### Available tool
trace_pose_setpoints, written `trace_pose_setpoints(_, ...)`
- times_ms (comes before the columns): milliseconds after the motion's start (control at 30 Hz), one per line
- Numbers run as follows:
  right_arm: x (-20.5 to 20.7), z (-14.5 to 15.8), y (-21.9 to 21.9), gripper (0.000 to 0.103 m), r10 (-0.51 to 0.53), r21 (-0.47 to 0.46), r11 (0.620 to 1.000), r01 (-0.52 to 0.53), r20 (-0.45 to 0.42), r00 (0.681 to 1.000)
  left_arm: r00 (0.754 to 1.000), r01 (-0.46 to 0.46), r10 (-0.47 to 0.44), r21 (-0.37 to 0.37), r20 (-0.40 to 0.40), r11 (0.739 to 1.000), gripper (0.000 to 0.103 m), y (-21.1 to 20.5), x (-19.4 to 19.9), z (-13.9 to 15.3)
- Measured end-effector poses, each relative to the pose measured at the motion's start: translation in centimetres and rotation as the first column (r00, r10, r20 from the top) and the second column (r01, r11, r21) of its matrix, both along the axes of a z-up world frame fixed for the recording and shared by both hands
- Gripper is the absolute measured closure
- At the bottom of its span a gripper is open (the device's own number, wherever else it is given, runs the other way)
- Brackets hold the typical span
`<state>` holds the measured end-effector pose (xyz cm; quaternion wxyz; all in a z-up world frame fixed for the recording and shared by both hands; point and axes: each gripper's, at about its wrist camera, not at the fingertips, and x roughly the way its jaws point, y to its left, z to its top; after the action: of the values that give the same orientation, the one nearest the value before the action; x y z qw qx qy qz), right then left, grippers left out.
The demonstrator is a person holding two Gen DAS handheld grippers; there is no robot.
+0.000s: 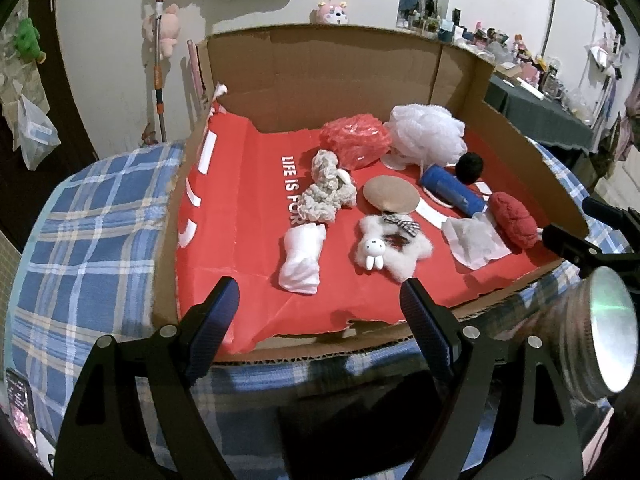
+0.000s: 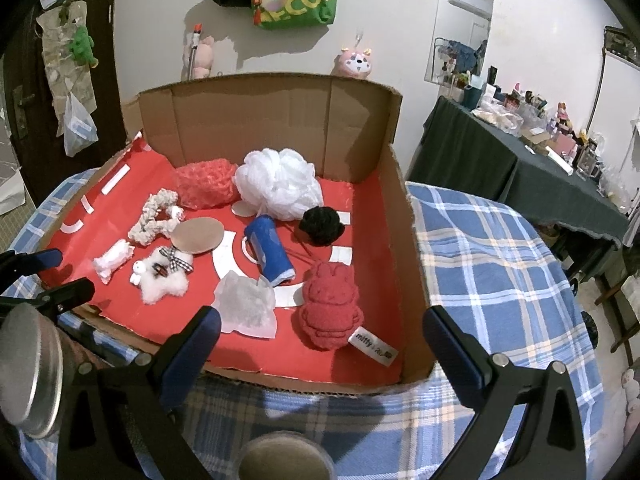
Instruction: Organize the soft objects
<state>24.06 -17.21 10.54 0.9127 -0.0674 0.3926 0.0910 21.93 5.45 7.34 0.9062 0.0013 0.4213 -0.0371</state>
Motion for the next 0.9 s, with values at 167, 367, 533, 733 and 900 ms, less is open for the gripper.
trace_pose_setpoints(167, -1.0, 1.2, -0.5, 0.000, -0.013, 0.000, 1.000, 0.013, 0.028, 1.000, 1.000, -0.012, 0.011, 0.008, 0.022, 1.000, 0.021, 0.2, -1.1, 1.1)
trace_pose_setpoints(367, -2.5, 2.9, -1.4, 0.000, -0.031, 0.008, 0.999, 0.031, 0.060, 0.998, 0.998, -0.011, 0.011, -0.002, 0.064, 1.000, 0.021, 0.2, -3.3, 2.9)
trace_pose_setpoints(533, -4.6, 4.6, -2.0, 0.000, -0.029, 0.020, 0.999, 0.027, 0.098, 0.995, 0.994, 0.002, 0.001, -0.023, 0.107, 1.000, 0.021, -0.3, -5.7, 4.5)
trace_pose_setpoints(733, -7.8, 6.5, -2.1, 0.000, -0.020, 0.027, 1.000, 0.016, 0.158, 0.987, 0.985, 0.029, -0.021, -0.044, 0.168, 0.999, 0.018, -1.4, -8.9, 6.0)
trace_pose_setpoints(900, -10.8, 7.4, -2.3, 0.000, -0.008, 0.058, 0.998, -0.003, 0.195, 0.981, 0.977, 0.054, -0.037, -0.074, 0.211, 0.996, 0.009, -2.2, -11.7, 6.3)
